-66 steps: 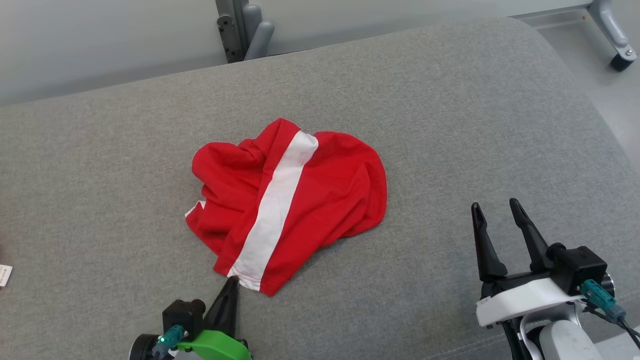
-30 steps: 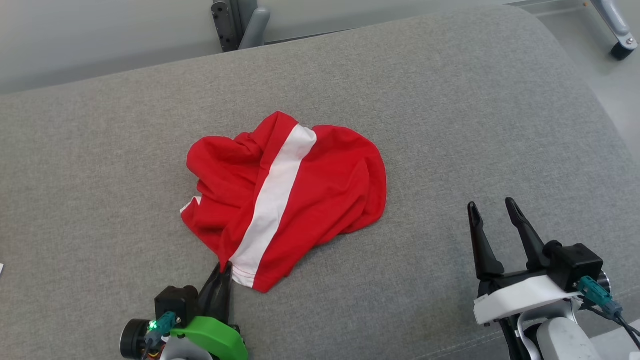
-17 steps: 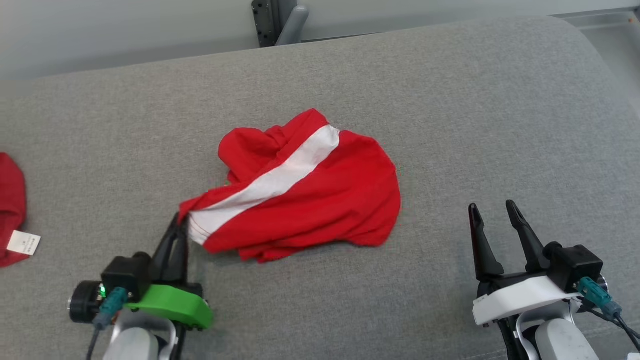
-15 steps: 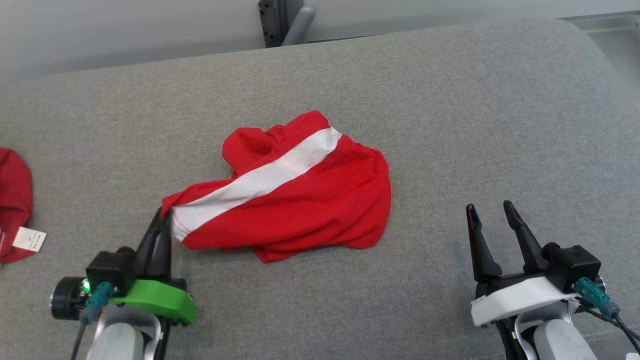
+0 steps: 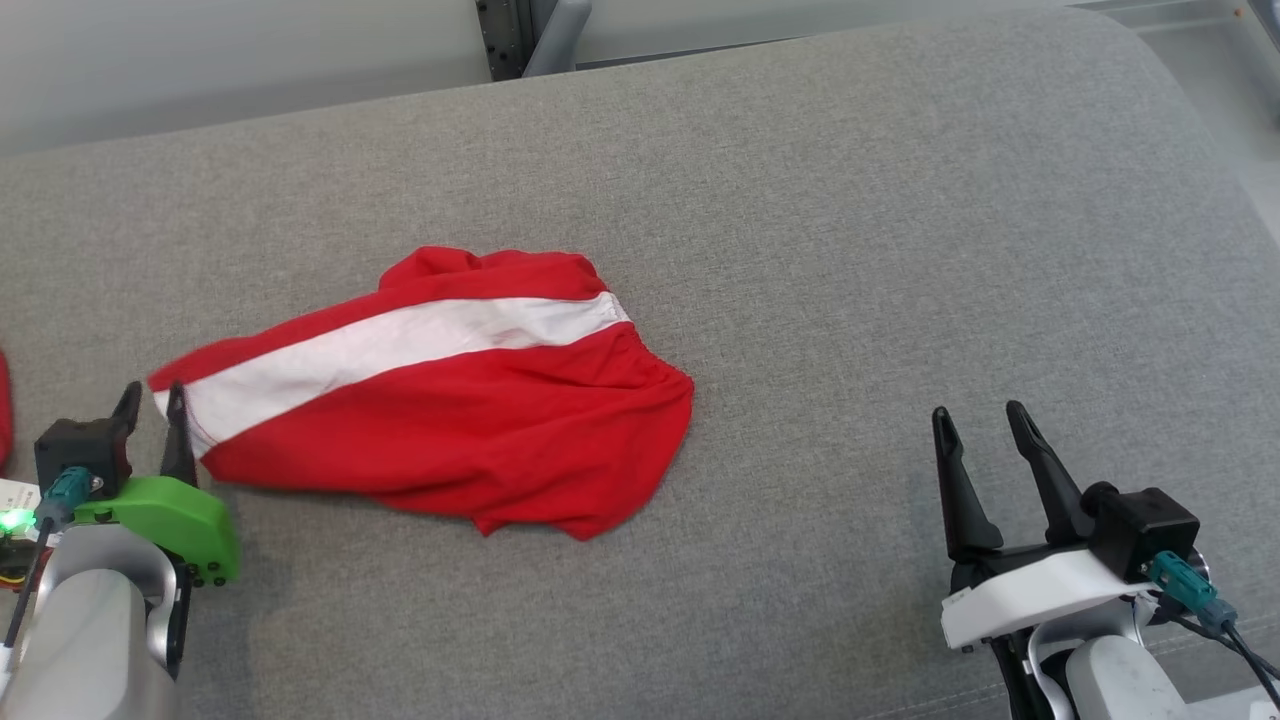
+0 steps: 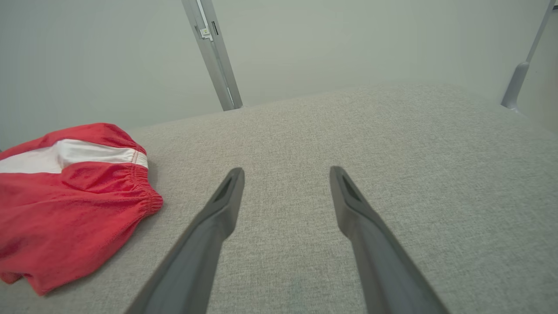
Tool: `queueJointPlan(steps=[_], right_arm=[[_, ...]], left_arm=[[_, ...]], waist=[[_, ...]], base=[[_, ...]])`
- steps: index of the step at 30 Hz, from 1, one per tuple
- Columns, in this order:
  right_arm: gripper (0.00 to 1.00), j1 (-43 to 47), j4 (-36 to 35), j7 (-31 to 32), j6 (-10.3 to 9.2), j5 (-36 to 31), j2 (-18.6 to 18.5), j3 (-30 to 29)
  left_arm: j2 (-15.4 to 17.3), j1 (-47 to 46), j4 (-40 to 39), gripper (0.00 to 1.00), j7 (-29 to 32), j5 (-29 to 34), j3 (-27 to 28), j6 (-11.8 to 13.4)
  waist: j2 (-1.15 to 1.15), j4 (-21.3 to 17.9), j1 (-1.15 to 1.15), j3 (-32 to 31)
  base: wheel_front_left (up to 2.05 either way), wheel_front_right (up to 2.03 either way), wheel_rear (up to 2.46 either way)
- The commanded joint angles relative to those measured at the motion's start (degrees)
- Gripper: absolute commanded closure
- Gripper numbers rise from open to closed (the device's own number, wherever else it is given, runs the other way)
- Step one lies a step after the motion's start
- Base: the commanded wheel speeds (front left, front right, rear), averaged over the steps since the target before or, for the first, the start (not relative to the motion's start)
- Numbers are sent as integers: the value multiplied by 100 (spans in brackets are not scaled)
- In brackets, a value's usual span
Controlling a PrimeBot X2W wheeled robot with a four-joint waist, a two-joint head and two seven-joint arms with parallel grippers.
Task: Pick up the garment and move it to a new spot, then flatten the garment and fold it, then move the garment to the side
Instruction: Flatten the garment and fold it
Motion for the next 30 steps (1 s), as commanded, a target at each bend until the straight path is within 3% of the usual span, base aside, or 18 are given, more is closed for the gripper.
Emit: queueJointPlan(steps=[1,6,11,17,22,30], right_arm=[[0,-20,10,-16,-4,11,-7,-10],[0,-19,23,-17,-4,50,-4,0],[0,-223,112,-16,-4,126,-6,143],[0,-805,972,-17,-4,370,-163,553],[0,-1341,1637,-16,-3,578,-294,727],[0,-1826,2380,-17,-4,770,-512,1122]], left_arm=[[-3,-110,57,0,-47,-4,24,54],[-323,35,100,0,-162,-140,71,205],[-795,465,-766,0,-168,-184,108,206],[-1273,1017,-1559,0,-164,-184,-86,72],[-1404,1328,-1836,0,-162,-229,-422,-10],[-1433,1603,-2031,0,-161,-544,-613,97]], waist=[[56,-14,0,-18],[56,179,0,-143],[56,618,0,-190],[56,1343,0,-113],[56,1909,0,-42],[56,2386,0,27]], base=[[0,0,0],[0,0,0],[0,0,0],[0,0,0],[0,0,0],[0,0,0]])
